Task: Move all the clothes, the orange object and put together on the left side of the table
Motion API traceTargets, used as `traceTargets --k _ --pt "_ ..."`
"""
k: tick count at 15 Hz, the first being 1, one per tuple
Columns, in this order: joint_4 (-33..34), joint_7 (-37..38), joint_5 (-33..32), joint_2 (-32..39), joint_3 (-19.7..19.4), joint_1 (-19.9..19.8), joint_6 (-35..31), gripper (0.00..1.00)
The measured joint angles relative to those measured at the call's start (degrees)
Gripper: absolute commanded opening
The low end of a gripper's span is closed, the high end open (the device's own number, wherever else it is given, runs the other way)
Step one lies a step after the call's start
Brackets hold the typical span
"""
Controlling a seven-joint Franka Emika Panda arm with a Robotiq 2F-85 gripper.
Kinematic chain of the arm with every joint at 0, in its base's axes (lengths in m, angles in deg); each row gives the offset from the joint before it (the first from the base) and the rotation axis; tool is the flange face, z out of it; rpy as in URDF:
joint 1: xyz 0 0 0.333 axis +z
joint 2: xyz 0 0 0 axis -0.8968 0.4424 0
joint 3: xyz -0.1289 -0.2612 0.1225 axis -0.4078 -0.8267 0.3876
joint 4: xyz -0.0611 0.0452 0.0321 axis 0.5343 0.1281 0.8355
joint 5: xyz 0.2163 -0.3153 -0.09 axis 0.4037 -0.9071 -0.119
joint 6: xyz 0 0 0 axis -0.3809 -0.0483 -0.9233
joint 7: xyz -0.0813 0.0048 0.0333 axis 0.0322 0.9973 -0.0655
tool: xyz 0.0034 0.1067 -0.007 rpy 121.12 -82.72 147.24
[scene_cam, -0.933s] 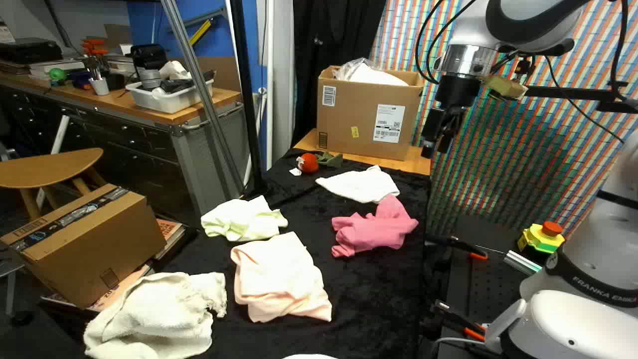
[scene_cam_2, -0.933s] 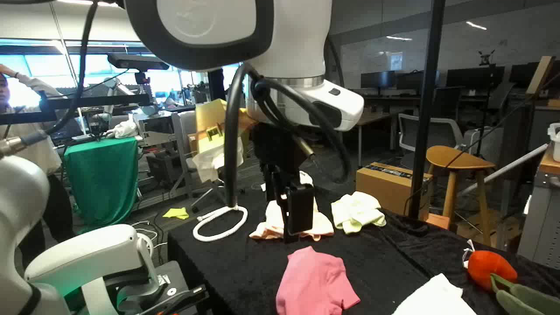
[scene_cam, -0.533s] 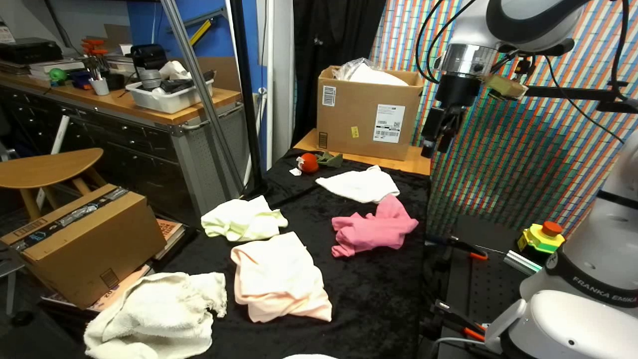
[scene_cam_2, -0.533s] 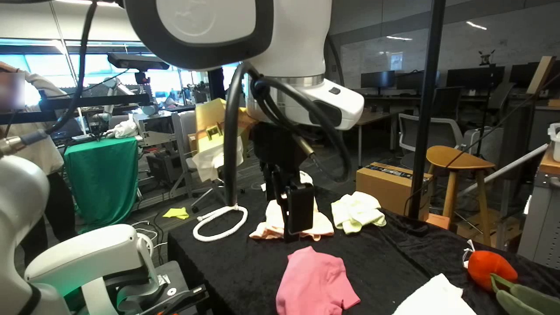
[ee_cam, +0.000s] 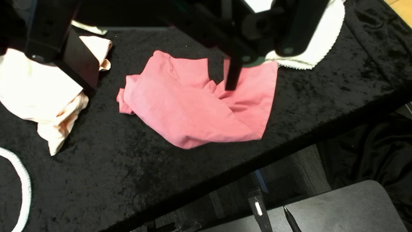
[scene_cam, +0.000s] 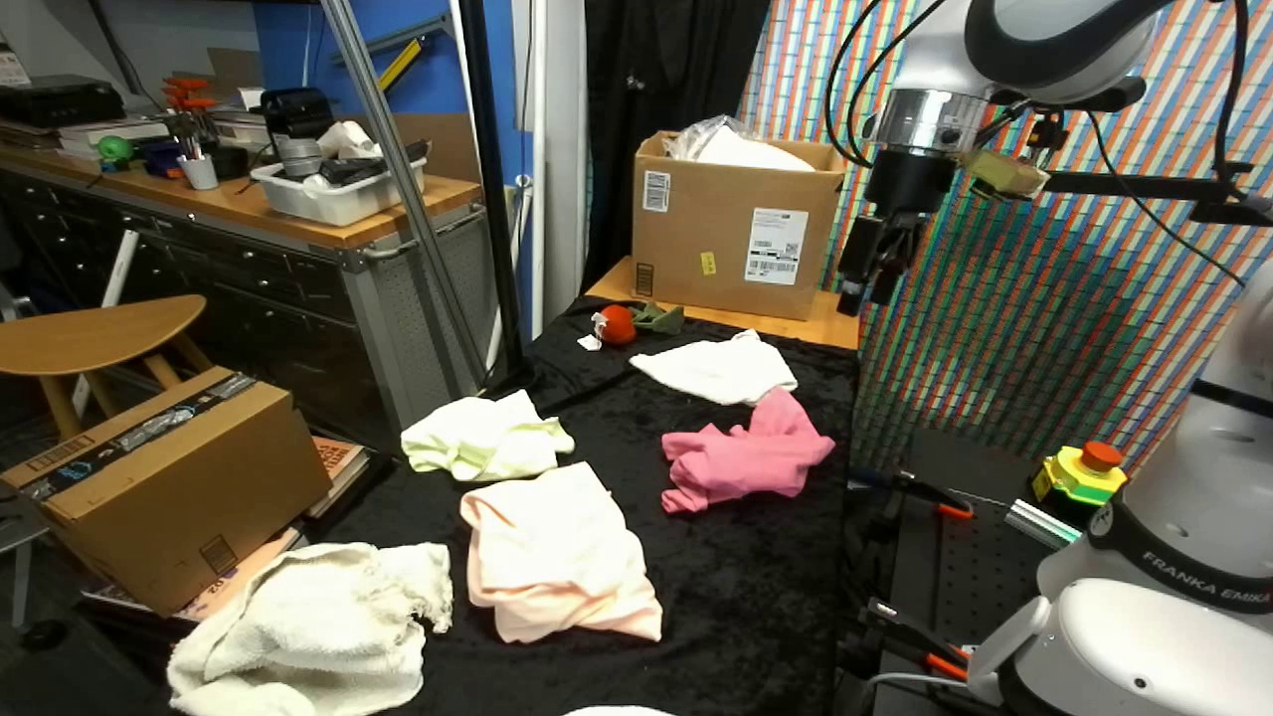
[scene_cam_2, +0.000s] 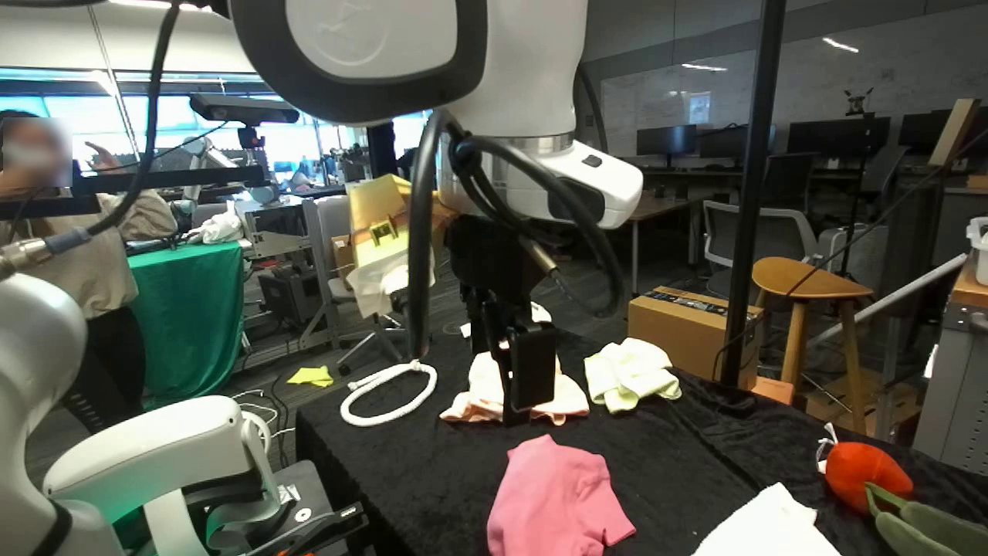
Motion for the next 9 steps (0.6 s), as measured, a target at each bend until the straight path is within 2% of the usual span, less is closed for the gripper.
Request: traceTargets --k 4,9 --pt "4.0 0.0 0.2 4.4 1.0 0.5 -2.0 1.0" --pt "17.5 -2.6 0.2 17.3 0.8 0.8 -2.9 1.0"
